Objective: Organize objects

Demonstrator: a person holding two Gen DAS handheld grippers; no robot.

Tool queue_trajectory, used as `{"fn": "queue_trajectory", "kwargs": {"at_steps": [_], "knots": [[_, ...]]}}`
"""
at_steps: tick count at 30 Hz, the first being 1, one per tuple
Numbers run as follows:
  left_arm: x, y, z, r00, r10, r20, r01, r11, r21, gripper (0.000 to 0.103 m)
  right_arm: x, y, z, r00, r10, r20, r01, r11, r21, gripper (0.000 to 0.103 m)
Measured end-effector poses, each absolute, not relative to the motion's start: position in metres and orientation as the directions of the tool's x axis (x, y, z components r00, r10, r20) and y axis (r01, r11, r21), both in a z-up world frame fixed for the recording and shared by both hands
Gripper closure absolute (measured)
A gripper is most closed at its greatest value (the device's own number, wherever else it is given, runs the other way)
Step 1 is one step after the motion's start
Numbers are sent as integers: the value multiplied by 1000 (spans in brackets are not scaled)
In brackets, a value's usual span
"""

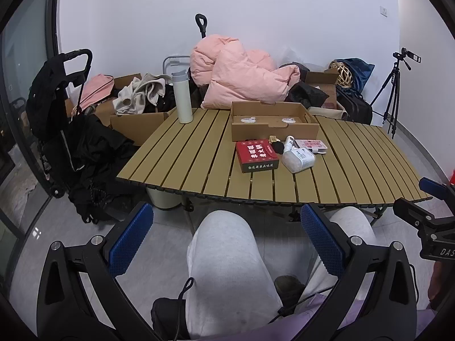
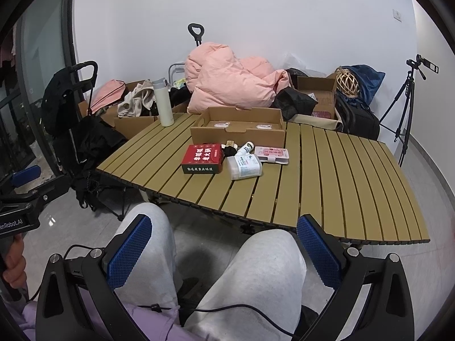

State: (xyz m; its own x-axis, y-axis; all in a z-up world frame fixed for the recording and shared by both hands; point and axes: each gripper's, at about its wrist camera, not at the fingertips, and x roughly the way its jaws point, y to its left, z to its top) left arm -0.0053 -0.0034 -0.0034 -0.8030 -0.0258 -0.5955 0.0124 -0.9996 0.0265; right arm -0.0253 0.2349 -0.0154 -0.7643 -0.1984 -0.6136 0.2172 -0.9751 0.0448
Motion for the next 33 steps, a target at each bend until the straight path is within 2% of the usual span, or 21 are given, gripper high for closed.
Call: {"fn": "queue_trajectory", "kwargs": {"at_steps": [33], "knots": [[-7, -1, -4, -799, -36, -601, 17, -999, 37, 0, -27, 235, -18, -763, -193, -617, 209, -977, 47, 0]]}}
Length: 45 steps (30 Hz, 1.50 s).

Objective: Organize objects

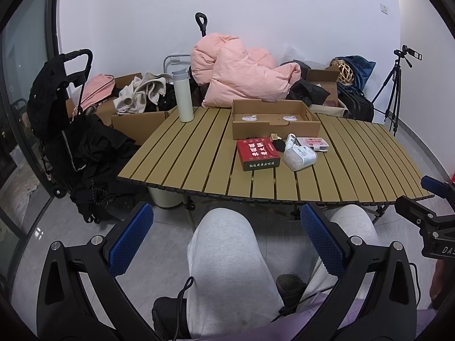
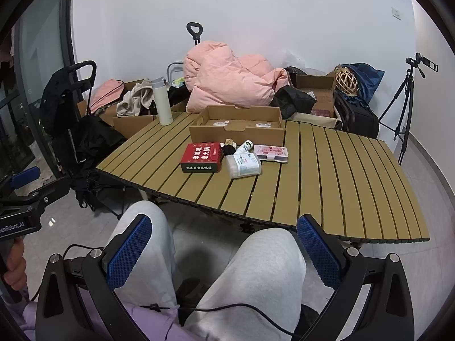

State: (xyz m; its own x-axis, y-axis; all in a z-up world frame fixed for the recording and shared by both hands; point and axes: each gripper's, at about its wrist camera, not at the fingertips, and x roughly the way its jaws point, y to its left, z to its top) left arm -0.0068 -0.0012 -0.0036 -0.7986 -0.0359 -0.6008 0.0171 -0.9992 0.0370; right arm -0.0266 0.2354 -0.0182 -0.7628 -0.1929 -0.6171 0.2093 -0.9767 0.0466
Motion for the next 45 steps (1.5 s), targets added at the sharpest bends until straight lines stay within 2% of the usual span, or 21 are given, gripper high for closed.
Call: {"fn": "queue_trajectory", "kwargs": {"at_steps": [15, 17, 20, 23, 25, 27, 30, 32, 34, 35, 37, 39, 41, 43, 45], "knots": [[-20, 0, -16, -781, -18, -625, 12, -1000, 13, 0, -34, 241, -23, -774, -237, -588, 225, -970, 94, 0], [-26, -3, -20, -801, -33, -598, 38, -999, 5, 0, -43, 238, -31, -739, -283, -611, 267, -956, 120, 0], [-33, -5, -26, -841, -67, -537, 62, -998, 28, 0, -56, 228, -50, -725, -251, -641, 289, -956, 48, 0], [-58, -2, -37, -814, -77, -576, 33, -996, 87, 0, -77, 216, -79, -667, -248, -702, 333, -943, 17, 0], [-71, -2, -43, -801, -66, -596, 21, -996, 82, 0, -94, 208, -102, -604, -256, -755, 354, -934, 33, 0], [-92, -2, -51, -772, -70, -631, 16, -996, 90, 0, -104, 205, -110, -590, -271, -760, 371, -928, 42, 2], [-128, -5, -52, -737, -66, -672, 5, -996, 93, 0, -131, 204, -96, -622, -281, -731, 372, -927, 40, 13], [-156, -14, -34, -751, -67, -656, 29, -997, 70, 0, -155, 206, -62, -697, -323, -640, 381, -923, 52, 11], [-179, -20, -25, -797, -71, -599, 56, -997, 44, 0, -180, 207, -44, -733, -403, -548, 429, -899, 87, 2], [-191, -23, -27, -806, -64, -588, 53, -998, 36, 0, -203, 203, -46, -699, -422, -577, 443, -889, 114, 0], [-227, -29, -42, -771, -62, -633, 73, -997, 9, 0, -255, 195, -65, -547, -406, -732, 403, -894, 194, 0], [-253, -32, -62, -740, 3, -673, 36, -998, -44, 0, -292, 196, -83, -502, -391, -771, 314, -913, 259, 0], [-276, -30, -85, -699, 30, -715, 15, -998, -58, 5, -318, 181, -98, -495, -372, -785, 336, -915, 222, 9], [-295, -25, -107, -660, 62, -749, -19, -998, -65, 13, -333, 159, -108, -519, -326, -790, 376, -917, 131, 36], [-311, -23, -126, -636, 115, -763, -52, -993, -106, 18, -353, 142, -126, -495, -300, -815, 395, -913, 97, 41]]}}
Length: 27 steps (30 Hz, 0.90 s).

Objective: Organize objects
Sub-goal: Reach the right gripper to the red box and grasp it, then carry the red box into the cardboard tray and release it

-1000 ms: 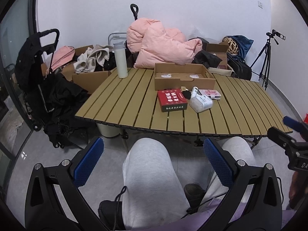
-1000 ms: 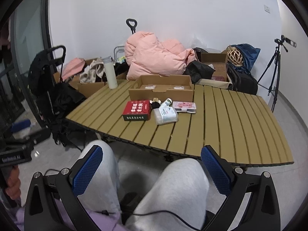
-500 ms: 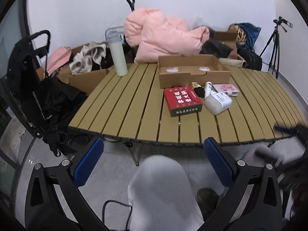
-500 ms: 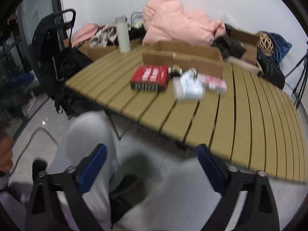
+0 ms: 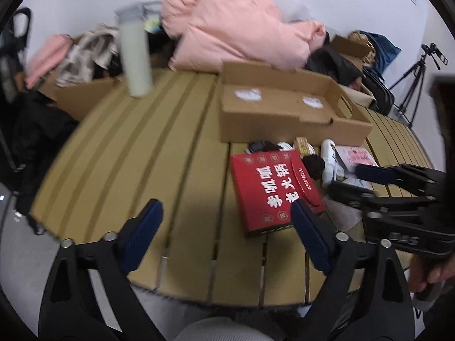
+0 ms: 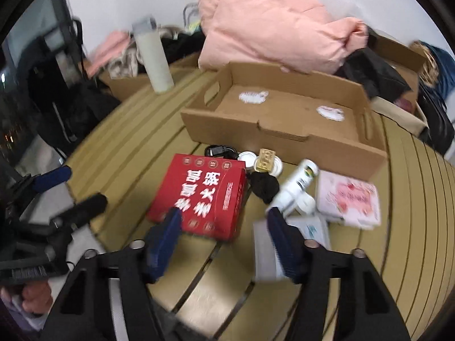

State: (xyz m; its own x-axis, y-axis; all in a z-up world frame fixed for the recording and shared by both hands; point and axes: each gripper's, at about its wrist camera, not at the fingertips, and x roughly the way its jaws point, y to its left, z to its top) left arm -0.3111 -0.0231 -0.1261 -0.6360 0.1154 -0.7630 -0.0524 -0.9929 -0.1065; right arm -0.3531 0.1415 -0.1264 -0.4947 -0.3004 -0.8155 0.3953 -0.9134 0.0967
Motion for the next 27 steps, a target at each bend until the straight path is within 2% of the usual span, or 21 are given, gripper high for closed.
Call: {"fn": "queue_trajectory", "kwargs": {"at_steps": [2, 4, 6, 7, 10, 12, 15, 19, 22, 27], "knots": [[-326, -25, -142, -610, 166, -775, -68, -985, -158, 22, -376, 136, -147, -431, -314, -846, 398, -908, 134, 41], [-343, -28, -160, -556, 195, -808, -48, -978, -202, 22, -387, 132, -161, -385, -325, -864, 405, -900, 159, 48], [-356, -31, -175, -500, 238, -833, -32, -966, -257, 32, -393, 127, -173, -375, -305, -875, 419, -898, 133, 56], [-361, -32, -181, -483, 269, -833, -37, -957, -287, 36, -394, 126, -177, -373, -308, -875, 431, -893, 130, 56], [-369, -34, -191, -469, 324, -822, -43, -938, -345, 49, -400, 131, -181, -347, -369, -862, 430, -880, 203, 65], [-373, -38, -194, -462, 375, -804, -30, -912, -409, 57, -408, 137, -187, -322, -410, -853, 423, -869, 258, 65], [-375, -36, -194, -462, 381, -801, -16, -907, -422, 58, -417, 143, -193, -276, -471, -838, 416, -845, 337, 66], [-370, -34, -173, -497, 373, -783, -24, -908, -418, 60, -412, 144, -181, -264, -482, -835, 392, -845, 364, 70], [-375, -39, -136, -570, 371, -733, -47, -906, -421, 59, -409, 142, -142, -330, -502, -799, 417, -837, 354, 70], [-450, -34, -77, -642, 387, -662, -126, -905, -407, 60, -453, 145, -91, -410, -517, -751, 439, -834, 335, 70]]}}
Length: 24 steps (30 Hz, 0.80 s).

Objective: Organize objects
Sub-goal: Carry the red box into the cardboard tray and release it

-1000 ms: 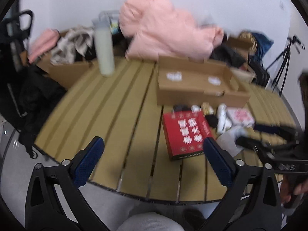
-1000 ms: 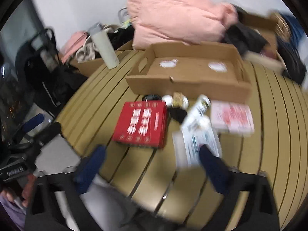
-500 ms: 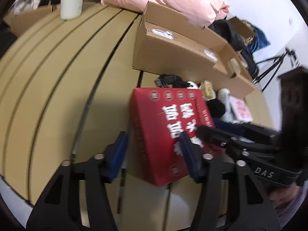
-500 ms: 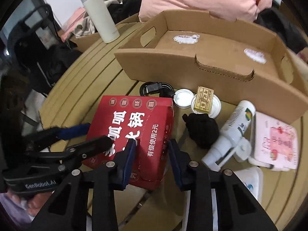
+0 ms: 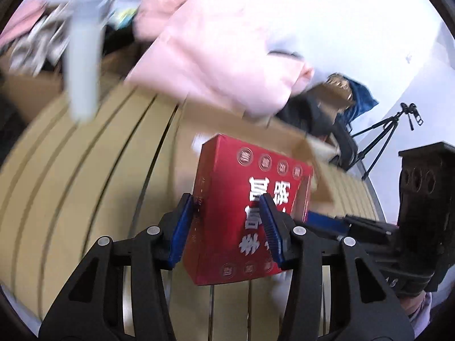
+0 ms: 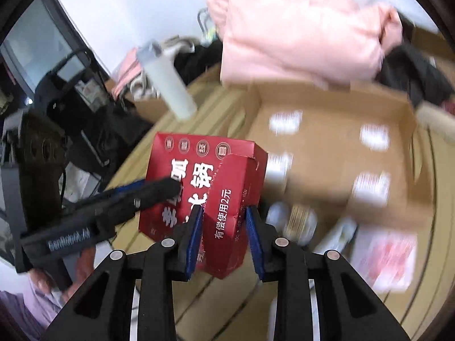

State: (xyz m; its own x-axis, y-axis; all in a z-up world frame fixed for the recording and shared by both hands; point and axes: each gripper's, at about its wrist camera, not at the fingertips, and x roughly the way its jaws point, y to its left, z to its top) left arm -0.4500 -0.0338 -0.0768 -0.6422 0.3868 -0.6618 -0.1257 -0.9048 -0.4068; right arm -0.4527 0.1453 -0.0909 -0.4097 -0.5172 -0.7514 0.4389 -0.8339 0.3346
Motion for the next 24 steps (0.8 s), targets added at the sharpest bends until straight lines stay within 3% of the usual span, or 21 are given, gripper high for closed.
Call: {"fn": "queue_trajectory", "kwargs": {"at_steps": [3, 7, 13, 16, 19, 24], "knots": [[-514, -19, -68, -618, 386, -685, -152, -914, -377, 60, -503, 152, -80, -436, -496, -751, 389, -857, 339, 70], [-580, -1, -89, -600, 330, -729, -136, -940, -313, 61, -567, 155, -108, -389, -459, -799, 312, -881, 355, 70], [-610, 8, -131, -593, 209, -778, -77, -976, -204, 57, -617, 148, -171, -327, -416, -848, 229, -906, 356, 70], [-614, -4, -145, -555, 235, -798, -36, -965, -259, 56, -633, 152, -179, -346, -433, -832, 192, -901, 389, 70], [-604, -13, -129, -575, 262, -775, -56, -958, -282, 54, -636, 148, -176, -364, -401, -841, 205, -915, 347, 70], [-570, -28, -67, -634, 248, -733, -93, -965, -246, 43, -615, 158, -128, -377, -473, -796, 236, -880, 412, 70]]}}
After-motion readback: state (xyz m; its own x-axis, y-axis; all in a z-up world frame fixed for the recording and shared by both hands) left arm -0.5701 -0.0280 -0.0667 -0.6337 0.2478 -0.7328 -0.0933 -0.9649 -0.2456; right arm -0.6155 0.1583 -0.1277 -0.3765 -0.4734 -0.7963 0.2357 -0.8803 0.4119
